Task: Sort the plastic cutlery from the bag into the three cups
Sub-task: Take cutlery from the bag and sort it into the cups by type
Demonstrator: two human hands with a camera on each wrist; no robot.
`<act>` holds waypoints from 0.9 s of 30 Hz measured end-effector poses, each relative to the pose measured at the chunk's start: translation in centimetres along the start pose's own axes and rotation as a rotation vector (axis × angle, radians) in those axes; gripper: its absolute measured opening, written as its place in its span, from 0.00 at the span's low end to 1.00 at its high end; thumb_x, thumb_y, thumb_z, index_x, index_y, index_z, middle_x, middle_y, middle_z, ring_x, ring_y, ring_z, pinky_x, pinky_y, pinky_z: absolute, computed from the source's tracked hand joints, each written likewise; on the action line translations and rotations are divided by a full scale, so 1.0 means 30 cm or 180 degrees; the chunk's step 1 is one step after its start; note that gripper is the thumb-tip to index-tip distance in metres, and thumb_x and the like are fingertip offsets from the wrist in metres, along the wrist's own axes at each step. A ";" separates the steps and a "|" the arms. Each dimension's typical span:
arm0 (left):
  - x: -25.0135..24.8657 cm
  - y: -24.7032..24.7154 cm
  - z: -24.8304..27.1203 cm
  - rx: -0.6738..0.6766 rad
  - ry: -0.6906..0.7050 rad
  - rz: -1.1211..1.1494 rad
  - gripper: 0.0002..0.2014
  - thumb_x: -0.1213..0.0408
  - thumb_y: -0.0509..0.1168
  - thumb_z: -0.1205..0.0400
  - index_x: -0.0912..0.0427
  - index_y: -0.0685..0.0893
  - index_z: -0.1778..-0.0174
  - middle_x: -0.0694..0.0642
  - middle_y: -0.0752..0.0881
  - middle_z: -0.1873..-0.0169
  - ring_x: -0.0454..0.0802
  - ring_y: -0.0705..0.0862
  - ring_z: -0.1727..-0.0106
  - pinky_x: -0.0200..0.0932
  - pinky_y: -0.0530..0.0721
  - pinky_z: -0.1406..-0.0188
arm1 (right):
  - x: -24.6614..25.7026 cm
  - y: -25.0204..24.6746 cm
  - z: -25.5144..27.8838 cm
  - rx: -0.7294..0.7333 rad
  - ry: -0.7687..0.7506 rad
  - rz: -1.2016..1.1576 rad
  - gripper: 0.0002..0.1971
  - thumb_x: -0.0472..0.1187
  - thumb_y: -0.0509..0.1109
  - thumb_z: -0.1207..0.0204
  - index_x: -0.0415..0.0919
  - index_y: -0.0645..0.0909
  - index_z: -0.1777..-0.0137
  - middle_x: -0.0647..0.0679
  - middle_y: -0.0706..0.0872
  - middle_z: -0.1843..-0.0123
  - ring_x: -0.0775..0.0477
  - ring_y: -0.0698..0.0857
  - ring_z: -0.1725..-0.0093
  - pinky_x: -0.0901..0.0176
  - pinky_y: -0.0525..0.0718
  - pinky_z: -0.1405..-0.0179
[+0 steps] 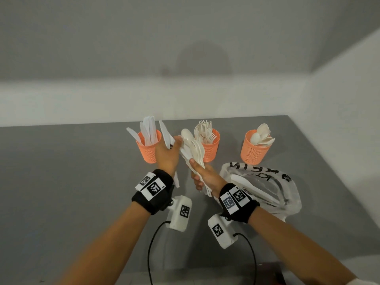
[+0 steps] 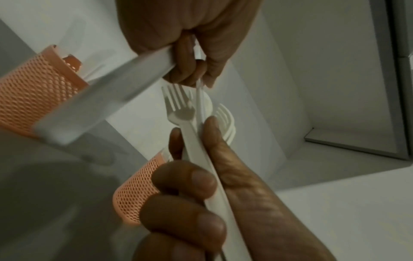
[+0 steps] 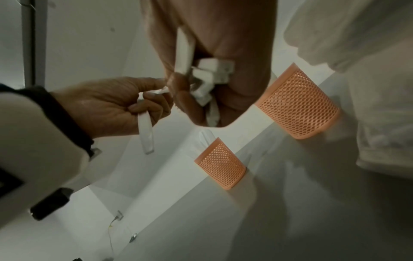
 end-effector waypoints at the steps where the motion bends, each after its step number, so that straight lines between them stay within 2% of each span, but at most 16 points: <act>1: -0.002 0.002 0.003 -0.0038 0.0029 0.0022 0.11 0.65 0.62 0.18 0.70 0.83 0.49 0.67 0.86 0.55 0.64 0.85 0.51 0.51 0.81 0.48 | -0.006 0.002 0.000 0.0004 0.0034 -0.0046 0.10 0.53 0.60 0.19 0.48 0.74 0.52 0.53 0.67 0.79 0.58 0.64 0.84 0.67 0.66 0.83; 3: -0.013 -0.005 -0.006 -0.0103 0.0089 0.0068 0.11 0.64 0.58 0.16 0.62 0.84 0.58 0.59 0.85 0.58 0.58 0.83 0.52 0.50 0.79 0.45 | -0.011 0.005 0.000 0.0022 0.0092 -0.0149 0.11 0.54 0.60 0.19 0.47 0.75 0.52 0.53 0.66 0.79 0.59 0.63 0.84 0.68 0.66 0.84; 4: -0.020 -0.020 -0.018 -0.0193 0.0082 0.0124 0.13 0.62 0.56 0.15 0.56 0.82 0.63 0.55 0.84 0.61 0.56 0.82 0.54 0.53 0.79 0.45 | -0.010 0.003 -0.001 0.0036 0.0108 -0.0166 0.11 0.53 0.60 0.19 0.47 0.75 0.52 0.54 0.66 0.79 0.59 0.63 0.84 0.69 0.66 0.84; 6: -0.037 -0.066 -0.051 -0.0413 0.0062 0.0329 0.18 0.57 0.52 0.14 0.52 0.78 0.69 0.52 0.81 0.71 0.55 0.80 0.64 0.55 0.79 0.54 | -0.008 0.002 -0.001 0.0105 0.0140 -0.0163 0.08 0.50 0.62 0.20 0.46 0.75 0.53 0.55 0.66 0.80 0.60 0.63 0.85 0.70 0.65 0.85; 8: -0.068 -0.111 -0.080 -0.0602 0.0036 0.0618 0.21 0.54 0.48 0.13 0.54 0.76 0.69 0.51 0.78 0.80 0.52 0.77 0.73 0.49 0.78 0.63 | -0.008 -0.003 -0.001 0.0159 0.0174 -0.0219 0.06 0.46 0.65 0.20 0.47 0.72 0.57 0.56 0.67 0.83 0.61 0.63 0.86 0.71 0.65 0.86; 10: -0.099 -0.134 -0.102 -0.0635 -0.0089 0.0879 0.20 0.55 0.48 0.13 0.56 0.75 0.67 0.54 0.72 0.82 0.49 0.73 0.79 0.41 0.76 0.74 | -0.009 -0.011 -0.003 0.0143 0.0238 -0.0260 0.06 0.43 0.65 0.20 0.47 0.72 0.58 0.56 0.68 0.84 0.61 0.64 0.87 0.70 0.65 0.86; 12: -0.108 -0.123 -0.127 -0.0400 -0.0181 0.0667 0.15 0.57 0.53 0.14 0.57 0.75 0.65 0.54 0.66 0.80 0.43 0.68 0.85 0.35 0.69 0.83 | -0.006 -0.012 -0.004 0.0157 0.0284 -0.0262 0.03 0.43 0.63 0.19 0.45 0.74 0.53 0.55 0.68 0.83 0.60 0.64 0.86 0.70 0.66 0.86; 14: -0.095 -0.088 -0.140 0.0011 -0.0235 0.0011 0.11 0.61 0.62 0.19 0.56 0.76 0.68 0.51 0.67 0.80 0.38 0.65 0.89 0.33 0.65 0.85 | -0.003 -0.005 -0.004 0.0215 0.0323 -0.0231 0.04 0.42 0.62 0.18 0.44 0.75 0.49 0.55 0.69 0.83 0.60 0.64 0.87 0.70 0.67 0.86; 17: -0.056 -0.026 -0.119 0.0543 -0.0362 -0.0582 0.08 0.65 0.68 0.23 0.60 0.79 0.67 0.44 0.70 0.90 0.38 0.66 0.92 0.27 0.64 0.89 | 0.003 0.016 -0.007 0.0331 0.0341 -0.0145 0.04 0.42 0.62 0.18 0.44 0.77 0.48 0.55 0.70 0.82 0.60 0.64 0.87 0.70 0.67 0.86; 19: -0.042 0.010 -0.101 0.0776 -0.0365 -0.0759 0.10 0.67 0.67 0.23 0.61 0.78 0.70 0.42 0.71 0.95 0.36 0.69 0.92 0.23 0.63 0.90 | 0.003 0.023 -0.007 0.0373 0.0372 -0.0143 0.05 0.42 0.62 0.18 0.44 0.78 0.49 0.55 0.70 0.82 0.60 0.65 0.87 0.70 0.67 0.86; 21: -0.037 0.019 -0.099 0.0762 -0.0323 -0.0829 0.13 0.69 0.66 0.22 0.59 0.76 0.73 0.43 0.74 0.93 0.37 0.72 0.89 0.24 0.64 0.89 | 0.005 0.020 -0.005 0.0366 0.0383 -0.0200 0.05 0.42 0.62 0.19 0.44 0.78 0.48 0.55 0.70 0.81 0.60 0.65 0.87 0.70 0.67 0.86; 24: -0.034 0.017 -0.110 0.0667 -0.0345 -0.0815 0.10 0.67 0.67 0.23 0.58 0.77 0.70 0.49 0.76 0.80 0.41 0.73 0.81 0.30 0.67 0.83 | 0.014 0.015 0.000 0.0352 0.0347 -0.0191 0.06 0.42 0.64 0.20 0.43 0.76 0.46 0.56 0.71 0.82 0.60 0.65 0.87 0.71 0.67 0.87; 27: -0.020 0.044 -0.106 0.0883 -0.0384 -0.0942 0.12 0.64 0.68 0.23 0.59 0.76 0.71 0.51 0.75 0.79 0.41 0.73 0.82 0.31 0.68 0.83 | 0.023 0.015 0.004 0.0391 0.0285 -0.0170 0.04 0.40 0.64 0.20 0.43 0.77 0.47 0.56 0.70 0.82 0.61 0.65 0.87 0.71 0.67 0.87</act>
Point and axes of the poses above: each hand's wrist, its own z-axis away from the middle knuckle, its own y-axis out of the palm, x = y × z, the point moved 9 cm from there along -z, towards the middle knuckle
